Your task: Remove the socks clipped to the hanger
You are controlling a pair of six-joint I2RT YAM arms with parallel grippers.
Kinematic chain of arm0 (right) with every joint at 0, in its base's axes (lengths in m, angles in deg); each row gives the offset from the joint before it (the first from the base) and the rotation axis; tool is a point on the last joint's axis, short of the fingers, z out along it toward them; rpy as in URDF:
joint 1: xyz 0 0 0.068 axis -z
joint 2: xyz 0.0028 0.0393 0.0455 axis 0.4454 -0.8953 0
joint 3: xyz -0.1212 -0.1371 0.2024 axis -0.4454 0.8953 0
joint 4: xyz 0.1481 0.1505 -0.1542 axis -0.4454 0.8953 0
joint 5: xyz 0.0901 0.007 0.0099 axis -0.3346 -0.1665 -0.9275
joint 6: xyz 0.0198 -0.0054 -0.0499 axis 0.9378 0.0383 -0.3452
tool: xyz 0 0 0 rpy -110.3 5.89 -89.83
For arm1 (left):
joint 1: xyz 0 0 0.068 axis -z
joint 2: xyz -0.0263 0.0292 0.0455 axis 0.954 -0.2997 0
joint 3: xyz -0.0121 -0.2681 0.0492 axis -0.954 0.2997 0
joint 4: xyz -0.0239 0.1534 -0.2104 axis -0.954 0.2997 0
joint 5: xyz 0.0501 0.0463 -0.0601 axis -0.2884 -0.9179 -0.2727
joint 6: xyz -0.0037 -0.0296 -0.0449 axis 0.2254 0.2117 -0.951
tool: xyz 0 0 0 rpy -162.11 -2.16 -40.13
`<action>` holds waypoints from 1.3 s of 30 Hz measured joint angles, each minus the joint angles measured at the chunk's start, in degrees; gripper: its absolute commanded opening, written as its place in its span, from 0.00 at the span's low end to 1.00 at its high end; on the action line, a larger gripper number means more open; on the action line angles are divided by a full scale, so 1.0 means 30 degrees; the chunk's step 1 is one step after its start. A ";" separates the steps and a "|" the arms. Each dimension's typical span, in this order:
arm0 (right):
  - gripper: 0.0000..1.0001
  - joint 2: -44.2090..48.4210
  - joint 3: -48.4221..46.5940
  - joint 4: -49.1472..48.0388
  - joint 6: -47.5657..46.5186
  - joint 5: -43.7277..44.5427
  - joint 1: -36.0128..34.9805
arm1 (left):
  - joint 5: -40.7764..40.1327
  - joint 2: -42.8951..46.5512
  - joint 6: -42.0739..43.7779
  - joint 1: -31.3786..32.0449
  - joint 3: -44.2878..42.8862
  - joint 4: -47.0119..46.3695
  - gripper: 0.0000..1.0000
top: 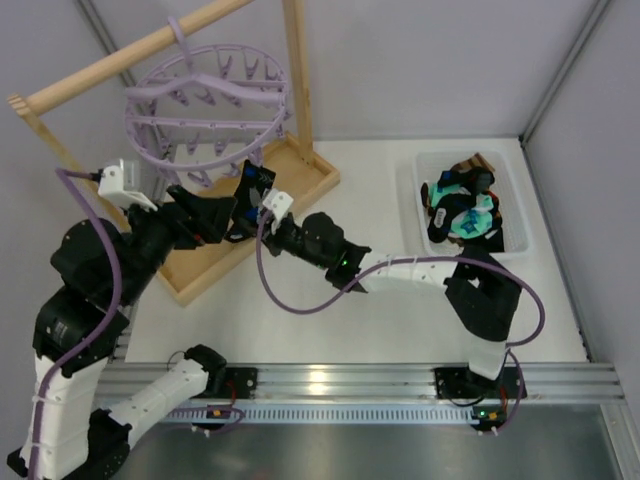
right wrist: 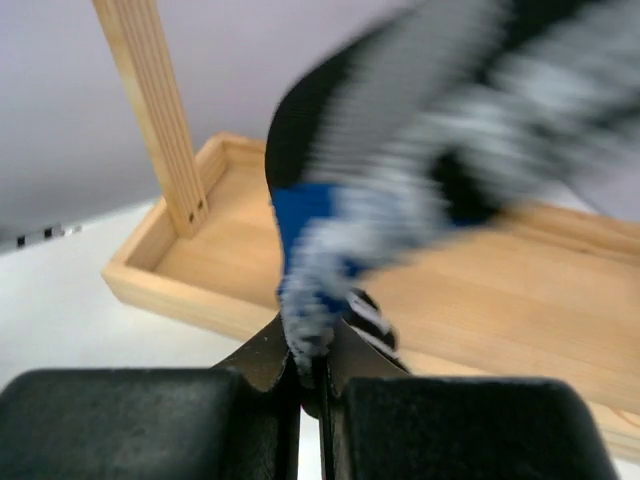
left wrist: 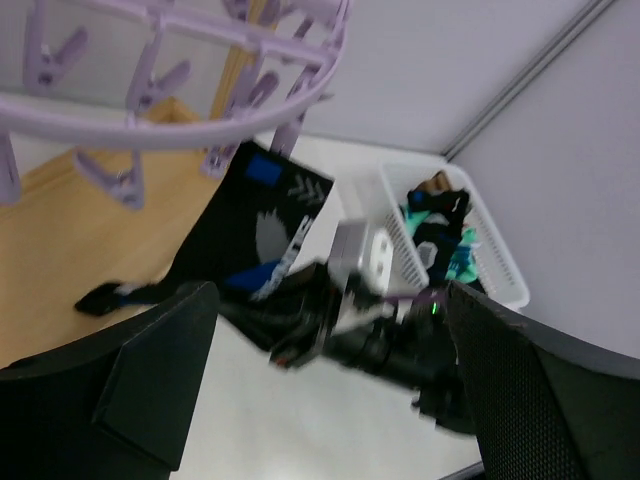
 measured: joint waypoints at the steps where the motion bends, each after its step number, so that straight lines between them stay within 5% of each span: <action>1: 0.00 0.0357 0.0000 0.0007 -0.0350 0.1268 -0.0780 | 0.0138 -0.0743 0.0015 0.0000 -0.1275 0.0007 0.99; 7: 0.00 0.0743 -0.1144 0.1406 -0.1880 0.7832 -0.4932 | -0.1566 -0.5151 0.0903 0.0000 -0.7803 0.1282 0.99; 15: 0.00 -0.3257 -0.7162 0.4561 -0.4393 1.3340 -0.7745 | -0.5144 -0.8072 0.2295 0.0000 -0.8437 0.4124 0.99; 25: 0.00 -0.7715 -1.3406 0.8051 -0.6375 1.5402 -0.7934 | -1.0222 -0.8036 0.3162 0.0000 -0.8109 0.5909 0.98; 39: 0.00 -0.8182 -1.4200 0.8874 -0.6907 1.5555 -0.7927 | -1.3865 -0.9027 0.2863 0.0000 -0.5311 0.6462 0.88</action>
